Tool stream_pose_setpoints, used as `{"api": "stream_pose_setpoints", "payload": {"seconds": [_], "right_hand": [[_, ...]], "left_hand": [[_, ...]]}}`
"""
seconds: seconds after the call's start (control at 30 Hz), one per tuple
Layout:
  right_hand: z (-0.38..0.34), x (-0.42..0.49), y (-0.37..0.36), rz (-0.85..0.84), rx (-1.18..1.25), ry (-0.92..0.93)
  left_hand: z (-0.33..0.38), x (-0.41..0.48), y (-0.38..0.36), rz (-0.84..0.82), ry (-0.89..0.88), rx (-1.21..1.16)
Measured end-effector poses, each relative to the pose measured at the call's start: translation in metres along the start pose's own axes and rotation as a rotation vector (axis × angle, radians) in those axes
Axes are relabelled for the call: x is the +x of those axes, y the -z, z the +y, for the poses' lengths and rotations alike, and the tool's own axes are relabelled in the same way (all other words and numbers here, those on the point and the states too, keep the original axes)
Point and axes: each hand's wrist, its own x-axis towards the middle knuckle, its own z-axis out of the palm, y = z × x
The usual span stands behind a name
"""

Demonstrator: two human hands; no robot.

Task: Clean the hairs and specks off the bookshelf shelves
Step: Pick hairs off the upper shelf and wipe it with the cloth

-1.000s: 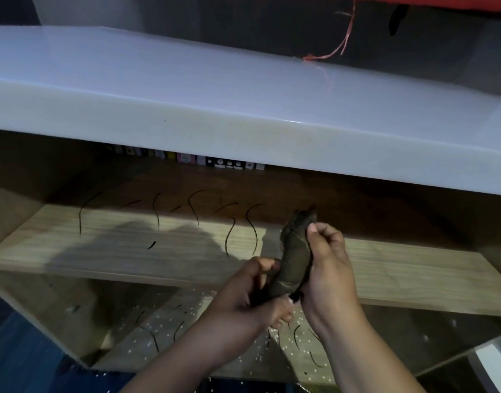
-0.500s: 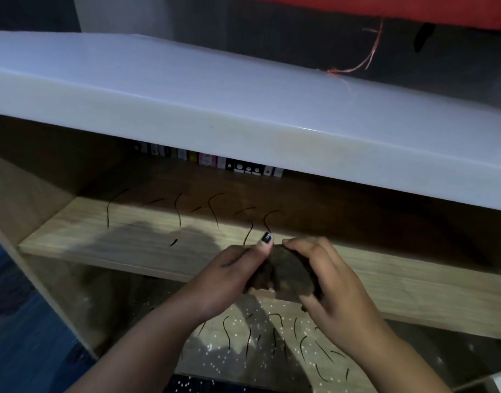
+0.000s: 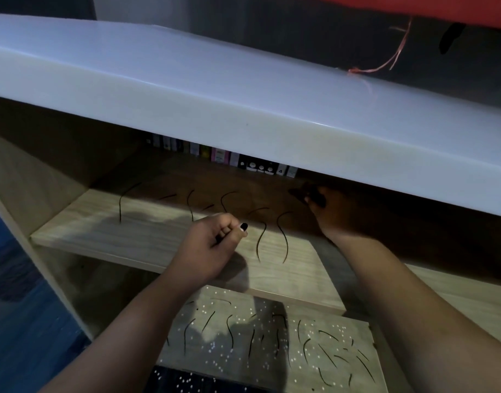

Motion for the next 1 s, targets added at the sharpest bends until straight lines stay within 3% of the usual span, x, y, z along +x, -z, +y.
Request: {"api": "stream_pose_setpoints", "payload": {"seconds": [0.13,0.33,0.7,1.0], "right_hand": [[-0.002,0.02,-0.026,-0.102,-0.182,0.123],[0.01,0.031,-0.028,-0.137,-0.169,0.16],[-0.019,-0.027,-0.008,-0.263,-0.302,0.398],[-0.004,0.006,-0.016,-0.151,-0.314,0.255]], "left_hand": [[-0.004,0.001,0.004,0.019,-0.012,-0.03],[-0.007,0.005,0.004,0.039,0.019,-0.071],[-0.017,0.004,0.002,0.005,-0.004,-0.02],[-0.014,0.001,0.001,0.013,0.008,-0.032]]}}
